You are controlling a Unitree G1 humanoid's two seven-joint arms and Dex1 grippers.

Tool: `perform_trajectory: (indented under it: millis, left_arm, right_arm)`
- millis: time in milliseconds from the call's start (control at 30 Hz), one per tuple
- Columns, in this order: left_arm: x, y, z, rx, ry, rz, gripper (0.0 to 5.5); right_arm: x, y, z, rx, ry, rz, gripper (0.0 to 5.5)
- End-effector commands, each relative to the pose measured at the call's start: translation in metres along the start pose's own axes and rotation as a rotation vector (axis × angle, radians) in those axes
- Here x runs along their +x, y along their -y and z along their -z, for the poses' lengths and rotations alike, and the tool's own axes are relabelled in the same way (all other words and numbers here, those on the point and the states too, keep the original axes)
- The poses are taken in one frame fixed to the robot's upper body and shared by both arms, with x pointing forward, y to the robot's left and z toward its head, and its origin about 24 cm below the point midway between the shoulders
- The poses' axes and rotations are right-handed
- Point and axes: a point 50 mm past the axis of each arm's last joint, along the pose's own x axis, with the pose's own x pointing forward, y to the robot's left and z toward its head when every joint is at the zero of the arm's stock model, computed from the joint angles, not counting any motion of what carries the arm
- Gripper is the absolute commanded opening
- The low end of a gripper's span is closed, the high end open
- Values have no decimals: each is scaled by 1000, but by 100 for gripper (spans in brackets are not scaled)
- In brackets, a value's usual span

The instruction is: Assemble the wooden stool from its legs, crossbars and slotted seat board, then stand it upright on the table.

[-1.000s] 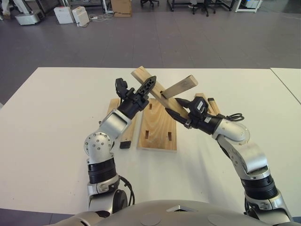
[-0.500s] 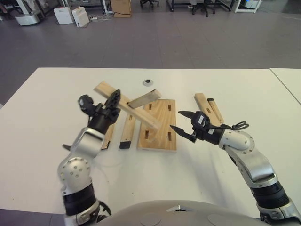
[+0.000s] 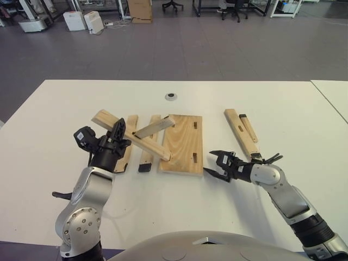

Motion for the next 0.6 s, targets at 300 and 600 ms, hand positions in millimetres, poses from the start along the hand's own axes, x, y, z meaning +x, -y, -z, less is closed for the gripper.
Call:
perform_trajectory:
  millis: [300, 600]
  left_arm:
    - [17, 35, 46, 700, -181, 148, 102]
    - [23, 54, 23, 277, -1, 306, 197]
  right_arm:
    - [-28, 33, -7, 41, 83, 195, 324]
    - [-32, 49, -5, 46, 89, 263, 324]
